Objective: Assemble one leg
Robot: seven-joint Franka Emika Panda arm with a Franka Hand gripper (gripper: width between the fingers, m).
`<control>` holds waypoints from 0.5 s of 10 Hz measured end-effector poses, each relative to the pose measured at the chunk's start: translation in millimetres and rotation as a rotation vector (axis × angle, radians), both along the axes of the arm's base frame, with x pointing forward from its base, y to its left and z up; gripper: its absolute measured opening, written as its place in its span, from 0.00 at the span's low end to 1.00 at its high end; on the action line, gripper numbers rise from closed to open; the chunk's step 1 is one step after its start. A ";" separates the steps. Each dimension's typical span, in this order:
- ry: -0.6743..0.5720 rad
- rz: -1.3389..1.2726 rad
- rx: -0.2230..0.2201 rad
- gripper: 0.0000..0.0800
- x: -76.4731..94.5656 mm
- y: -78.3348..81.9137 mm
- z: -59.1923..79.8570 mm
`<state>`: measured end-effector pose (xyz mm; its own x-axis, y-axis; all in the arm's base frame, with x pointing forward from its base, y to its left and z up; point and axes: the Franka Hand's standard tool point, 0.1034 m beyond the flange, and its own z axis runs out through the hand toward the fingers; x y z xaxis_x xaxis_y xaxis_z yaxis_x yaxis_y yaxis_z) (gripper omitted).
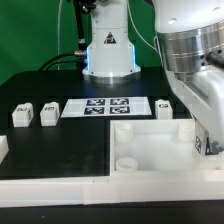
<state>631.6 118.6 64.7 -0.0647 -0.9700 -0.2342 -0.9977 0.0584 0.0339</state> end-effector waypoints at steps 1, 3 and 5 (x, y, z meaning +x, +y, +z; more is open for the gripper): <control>0.023 -0.134 0.009 0.37 1.2 -0.1 0.6; 0.049 -0.250 0.000 0.37 0.8 0.0 0.7; 0.048 -0.252 -0.008 0.37 0.9 -1.1 0.9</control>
Offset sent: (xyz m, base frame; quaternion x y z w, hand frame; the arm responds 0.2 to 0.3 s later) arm -0.0112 -0.0006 -0.0022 -0.0252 0.0566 0.2119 0.9753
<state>632.5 117.5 65.5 -0.3154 -0.9237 -0.2174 -0.9489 0.3054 0.0789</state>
